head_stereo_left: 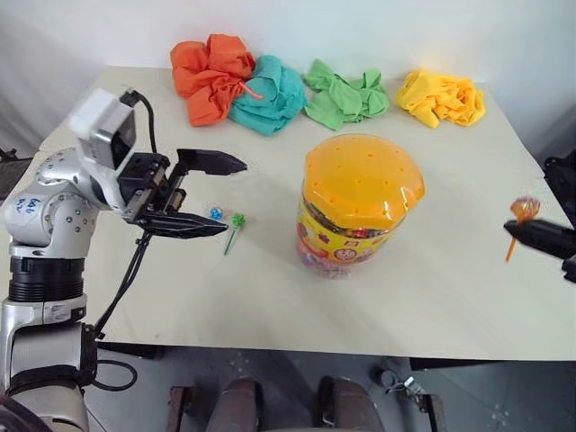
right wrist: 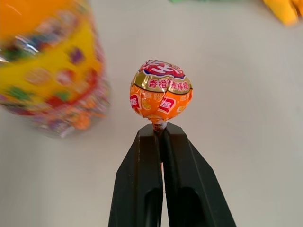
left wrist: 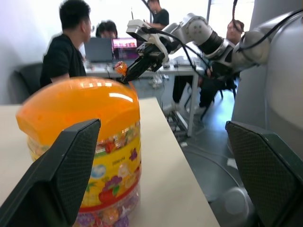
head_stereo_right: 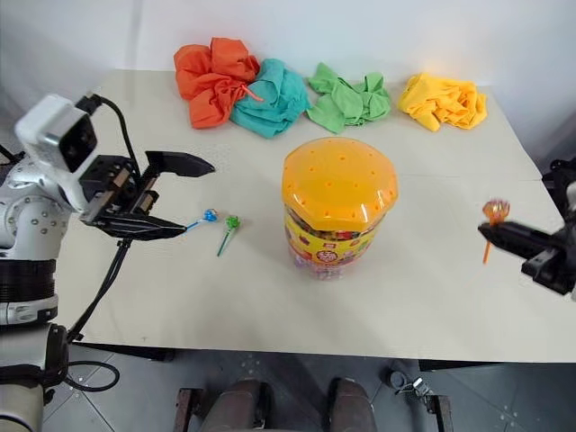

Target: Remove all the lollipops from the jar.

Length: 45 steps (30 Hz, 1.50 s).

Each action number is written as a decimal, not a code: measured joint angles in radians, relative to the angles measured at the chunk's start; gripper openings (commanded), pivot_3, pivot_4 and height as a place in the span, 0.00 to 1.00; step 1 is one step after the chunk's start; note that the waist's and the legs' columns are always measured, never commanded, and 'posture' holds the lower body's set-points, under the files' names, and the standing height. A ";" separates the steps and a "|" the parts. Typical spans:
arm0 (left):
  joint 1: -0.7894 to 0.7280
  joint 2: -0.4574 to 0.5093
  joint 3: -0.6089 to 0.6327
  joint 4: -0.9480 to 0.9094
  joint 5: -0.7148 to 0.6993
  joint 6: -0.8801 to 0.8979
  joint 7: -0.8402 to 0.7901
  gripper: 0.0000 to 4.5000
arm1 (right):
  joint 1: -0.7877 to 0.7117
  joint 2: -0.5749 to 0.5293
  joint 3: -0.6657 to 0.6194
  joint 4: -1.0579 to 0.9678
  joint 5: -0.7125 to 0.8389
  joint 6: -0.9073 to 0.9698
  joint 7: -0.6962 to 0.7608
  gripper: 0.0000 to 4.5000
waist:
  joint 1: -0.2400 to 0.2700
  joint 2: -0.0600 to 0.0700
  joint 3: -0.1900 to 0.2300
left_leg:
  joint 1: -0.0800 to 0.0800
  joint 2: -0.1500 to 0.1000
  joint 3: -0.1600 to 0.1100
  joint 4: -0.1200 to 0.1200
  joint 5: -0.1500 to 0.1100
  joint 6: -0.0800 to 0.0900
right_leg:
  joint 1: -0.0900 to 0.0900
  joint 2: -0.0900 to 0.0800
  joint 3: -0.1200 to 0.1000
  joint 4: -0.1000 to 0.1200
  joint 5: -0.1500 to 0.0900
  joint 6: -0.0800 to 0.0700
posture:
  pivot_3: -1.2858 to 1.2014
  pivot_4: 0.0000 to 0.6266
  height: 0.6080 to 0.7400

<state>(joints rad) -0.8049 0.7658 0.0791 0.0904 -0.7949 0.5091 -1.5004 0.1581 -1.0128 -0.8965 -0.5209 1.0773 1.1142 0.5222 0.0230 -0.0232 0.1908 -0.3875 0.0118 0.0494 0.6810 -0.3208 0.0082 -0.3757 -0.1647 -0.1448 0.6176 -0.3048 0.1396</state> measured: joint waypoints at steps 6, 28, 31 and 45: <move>-0.012 -0.007 -0.025 0.005 0.059 -0.034 0.000 1.00 | -0.044 0.080 0.233 0.041 -0.128 -0.018 -0.110 0.01 | 0.001 0.002 0.001 | 0.000 0.000 0.001 0.000 0.000 0.000 | -0.001 0.000 0.001 0.000 0.000 0.000 | 0.52 0.24 1.00; -0.014 -0.026 -0.011 -0.001 0.101 -0.041 0.051 1.00 | -0.181 0.078 0.272 0.025 -0.152 -0.051 -0.033 0.99 | 0.002 0.005 0.002 | 0.000 0.000 0.001 0.000 0.000 0.000 | -0.001 0.000 0.001 0.000 0.000 0.000 | 0.52 0.24 1.00; -0.014 -0.031 -0.008 0.006 0.101 -0.020 0.084 1.00 | -0.233 0.036 0.220 -0.032 -0.093 -0.071 0.026 0.99 | 0.002 0.005 0.002 | 0.000 0.000 0.000 0.000 0.000 0.000 | -0.001 0.000 0.001 0.000 0.000 0.000 | 0.52 0.24 1.00; 0.160 0.059 0.114 0.170 0.159 -0.073 0.121 1.00 | -0.112 -0.031 0.313 0.114 -0.364 -0.625 0.656 0.99 | 0.001 0.005 0.003 | 0.000 0.000 0.002 0.000 -0.002 0.001 | 0.000 0.000 0.001 -0.002 0.000 0.001 | 0.52 0.24 1.00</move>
<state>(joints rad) -0.6444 0.8253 0.1932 0.2603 -0.6358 0.4358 -1.3791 0.0462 -1.0437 -0.5831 -0.4067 0.7130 0.4897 1.1784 0.0239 -0.0183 0.1934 -0.3873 0.0119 0.0517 0.6810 -0.3228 0.0091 -0.3762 -0.1644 -0.1441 0.6160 -0.3044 0.1403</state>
